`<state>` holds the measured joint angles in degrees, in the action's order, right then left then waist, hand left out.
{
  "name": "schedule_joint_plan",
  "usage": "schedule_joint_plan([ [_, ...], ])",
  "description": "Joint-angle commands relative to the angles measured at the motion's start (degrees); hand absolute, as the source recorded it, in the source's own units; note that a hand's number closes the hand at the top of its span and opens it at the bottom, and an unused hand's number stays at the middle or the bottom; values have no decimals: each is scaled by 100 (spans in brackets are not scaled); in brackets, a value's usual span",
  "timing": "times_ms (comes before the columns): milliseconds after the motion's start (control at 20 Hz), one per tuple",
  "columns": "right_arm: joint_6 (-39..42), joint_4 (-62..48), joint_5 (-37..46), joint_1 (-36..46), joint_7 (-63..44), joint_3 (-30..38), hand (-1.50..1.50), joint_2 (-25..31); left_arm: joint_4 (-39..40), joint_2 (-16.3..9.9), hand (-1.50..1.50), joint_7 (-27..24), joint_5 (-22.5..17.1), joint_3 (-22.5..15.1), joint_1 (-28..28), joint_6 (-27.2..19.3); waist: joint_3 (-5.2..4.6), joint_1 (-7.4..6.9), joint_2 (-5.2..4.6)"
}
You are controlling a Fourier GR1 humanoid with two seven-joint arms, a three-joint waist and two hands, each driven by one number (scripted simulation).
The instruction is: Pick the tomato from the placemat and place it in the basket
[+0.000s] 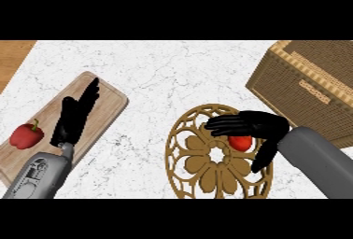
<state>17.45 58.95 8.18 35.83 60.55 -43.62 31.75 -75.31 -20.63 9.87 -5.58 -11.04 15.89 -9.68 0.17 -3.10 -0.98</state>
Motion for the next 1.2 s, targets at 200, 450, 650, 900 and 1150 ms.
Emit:
schedule_joint_plan([
  [200,414,-484,77,339,1534,-365,150,-325,12,-18,0,163,37,116,87,-38,-3,65,18],
  [450,-359,-752,141,393,1780,-224,150,-590,0,-10,0,221,-26,174,170,63,0,97,16],
  [650,-1771,-790,1198,239,-1107,-518,150,-672,-60,-128,0,119,-2,243,-254,80,-24,265,155],
  [900,-2169,-1022,2113,214,-3114,-749,150,219,106,-121,0,85,40,356,-364,-116,-71,663,324],
  [1150,-2453,309,2817,156,-4862,-1008,150,-67,51,-119,0,57,-53,435,-372,-39,-49,669,285],
])
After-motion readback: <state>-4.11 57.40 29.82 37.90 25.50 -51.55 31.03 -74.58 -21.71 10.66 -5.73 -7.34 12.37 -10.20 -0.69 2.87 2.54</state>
